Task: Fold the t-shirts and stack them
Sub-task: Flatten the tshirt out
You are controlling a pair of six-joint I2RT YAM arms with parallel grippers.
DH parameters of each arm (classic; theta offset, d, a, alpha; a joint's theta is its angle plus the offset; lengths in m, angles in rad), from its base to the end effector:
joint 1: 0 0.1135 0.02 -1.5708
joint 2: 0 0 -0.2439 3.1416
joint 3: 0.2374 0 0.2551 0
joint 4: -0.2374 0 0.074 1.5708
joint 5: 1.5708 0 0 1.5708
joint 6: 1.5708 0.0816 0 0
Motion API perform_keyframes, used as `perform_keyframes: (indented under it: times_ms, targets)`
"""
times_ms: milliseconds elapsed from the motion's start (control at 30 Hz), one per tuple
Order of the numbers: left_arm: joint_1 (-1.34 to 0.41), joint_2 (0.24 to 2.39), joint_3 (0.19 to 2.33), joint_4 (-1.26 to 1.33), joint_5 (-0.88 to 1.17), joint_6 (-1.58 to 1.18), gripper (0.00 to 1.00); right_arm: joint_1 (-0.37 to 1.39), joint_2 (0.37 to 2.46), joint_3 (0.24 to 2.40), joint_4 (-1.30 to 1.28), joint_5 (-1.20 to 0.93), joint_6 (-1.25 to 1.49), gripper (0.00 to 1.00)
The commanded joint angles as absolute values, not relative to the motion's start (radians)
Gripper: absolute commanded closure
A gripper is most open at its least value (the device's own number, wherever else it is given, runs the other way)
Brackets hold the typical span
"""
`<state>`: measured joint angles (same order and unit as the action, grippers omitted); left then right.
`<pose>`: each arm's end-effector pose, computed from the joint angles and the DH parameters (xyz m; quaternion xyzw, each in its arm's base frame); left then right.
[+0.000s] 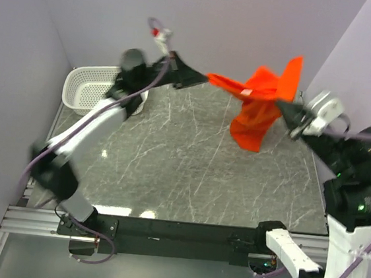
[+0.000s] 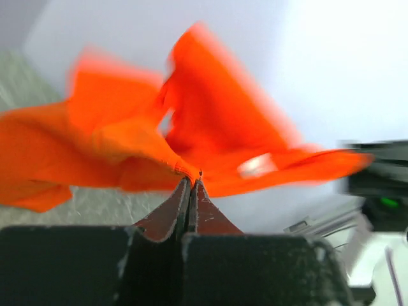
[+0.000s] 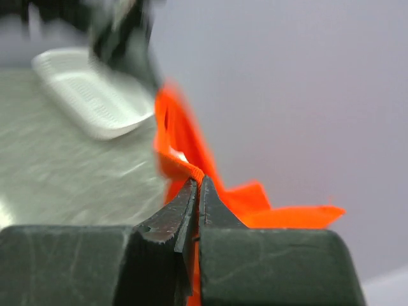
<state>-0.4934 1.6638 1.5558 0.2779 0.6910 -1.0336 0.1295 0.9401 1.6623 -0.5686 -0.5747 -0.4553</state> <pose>0.3545 -0.2497 0.4124 0.0877 0.6536 -0.6551 0.3687 0.1563 0.0651 0.5412 -0.3859 0.5356 0.0639 0.7484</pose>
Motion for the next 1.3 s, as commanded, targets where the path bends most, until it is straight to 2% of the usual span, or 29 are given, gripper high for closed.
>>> perform_keyframes:
  times_ms: [0, 133, 233, 333, 467, 667, 700, 733, 833, 867, 900, 967, 1000, 1100, 1267]
  targets:
    - [-0.436, 1.439, 1.344, 0.295, 0.67, -0.859, 1.0, 0.166, 0.925, 1.375, -0.64, -0.793, -0.547, 1.0]
    - [-0.433, 1.405, 1.076, 0.132, 0.614, -0.761, 1.0, 0.407, 0.903, 0.983, -0.643, -0.695, -0.649, 1.0]
    - [-0.431, 1.442, 0.895, 0.052, 0.586, -0.726, 1.0, 0.618, 0.974, 0.805, -0.603, -0.621, -0.678, 1.0]
    - [-0.43, 1.46, 0.728, 0.054, 0.569, -0.738, 1.0, 0.699, 1.092, 0.773, -0.624, -0.609, -0.703, 1.0]
    - [-0.43, 1.445, 0.649, 0.051, 0.519, -0.755, 1.0, 0.775, 1.207, 0.805, -0.678, -0.618, -0.718, 0.95]
    - [-0.428, 1.339, 0.624, -0.05, 0.391, -0.749, 1.0, 0.804, 1.215, 0.883, -0.71, -0.598, -0.732, 0.74]
    - [-0.428, 1.309, 0.624, -0.073, 0.379, -0.743, 1.0, 0.802, 1.213, 0.902, -0.725, -0.597, -0.739, 0.69]
    - [-0.428, 1.293, 0.629, -0.119, 0.344, -0.739, 1.0, 0.804, 1.21, 0.935, -0.753, -0.589, -0.744, 0.59]
    - [-0.426, 1.226, 0.626, -0.195, 0.267, -0.736, 0.99, 0.744, 1.2, 1.017, -0.767, -0.528, -0.724, 0.46]
    - [-0.426, 1.207, 0.62, -0.237, 0.253, -0.739, 0.97, 0.706, 1.198, 1.038, -0.765, -0.526, -0.715, 0.43]
    - [-0.425, 1.168, 0.614, -0.251, 0.241, -0.748, 0.89, 0.592, 1.203, 1.061, -0.778, -0.57, -0.732, 0.4]
    - [-0.422, 1.129, 0.585, -0.284, 0.233, -0.765, 0.79, 0.481, 1.226, 1.117, -0.816, -0.601, -0.765, 0.4]
    - [-0.417, 1.093, 0.574, -0.293, 0.235, -0.784, 0.65, 0.404, 1.233, 1.123, -0.824, -0.6, -0.775, 0.4]
    - [-0.411, 1.027, 0.528, -0.311, 0.252, -0.843, 0.47, 0.287, 1.253, 1.098, -0.812, -0.597, -0.802, 0.4]
    - [-0.396, 0.95, 0.491, -0.33, 0.192, -0.916, 0.34, 0.189, 1.282, 1.04, -0.775, -0.574, -0.785, 0.4]
